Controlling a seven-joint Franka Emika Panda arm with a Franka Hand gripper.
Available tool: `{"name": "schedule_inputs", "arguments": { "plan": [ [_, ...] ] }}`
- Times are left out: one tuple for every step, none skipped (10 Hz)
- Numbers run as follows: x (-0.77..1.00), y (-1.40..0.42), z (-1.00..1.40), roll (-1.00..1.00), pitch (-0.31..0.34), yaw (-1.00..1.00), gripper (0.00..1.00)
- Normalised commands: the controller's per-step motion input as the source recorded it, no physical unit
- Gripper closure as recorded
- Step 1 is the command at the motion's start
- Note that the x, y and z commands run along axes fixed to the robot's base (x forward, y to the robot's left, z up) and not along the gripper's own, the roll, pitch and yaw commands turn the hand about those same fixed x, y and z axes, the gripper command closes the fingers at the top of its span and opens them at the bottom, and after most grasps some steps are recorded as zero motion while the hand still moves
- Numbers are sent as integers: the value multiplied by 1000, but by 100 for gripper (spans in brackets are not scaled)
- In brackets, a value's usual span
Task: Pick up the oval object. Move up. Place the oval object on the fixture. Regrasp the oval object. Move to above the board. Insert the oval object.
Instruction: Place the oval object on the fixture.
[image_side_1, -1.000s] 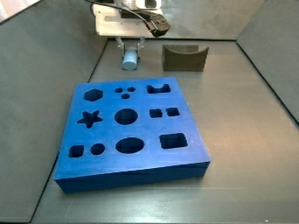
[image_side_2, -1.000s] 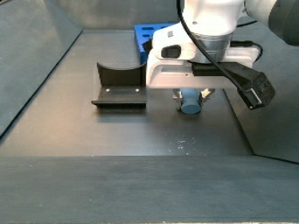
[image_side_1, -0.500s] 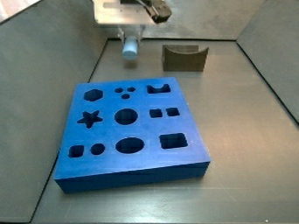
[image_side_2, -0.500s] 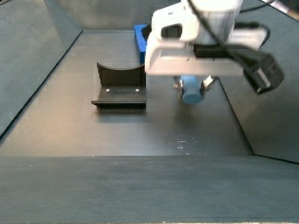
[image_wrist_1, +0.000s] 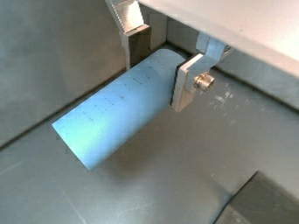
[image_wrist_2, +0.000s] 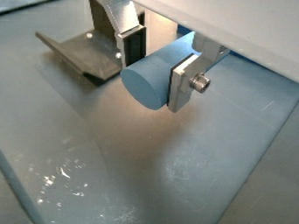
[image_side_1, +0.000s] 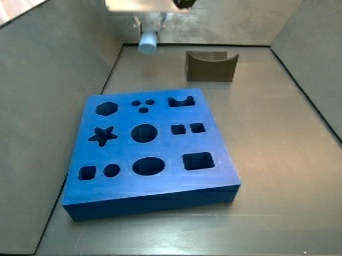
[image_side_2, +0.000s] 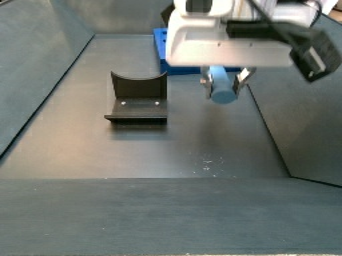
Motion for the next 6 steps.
{"name": "schedule_inputs", "arguments": {
  "plan": [
    [-13, -11, 1000, -55, 7, 21, 100],
    [-15, -13, 1000, -66, 5, 24, 100],
    [-20, -14, 1000, -86, 2, 22, 100],
    [-22, -14, 1000, -93, 3, 18, 100],
    [-20, -15, 887, -108, 7, 10, 100],
    [-14, -13, 734, -120, 9, 6, 100]
  ]
}}
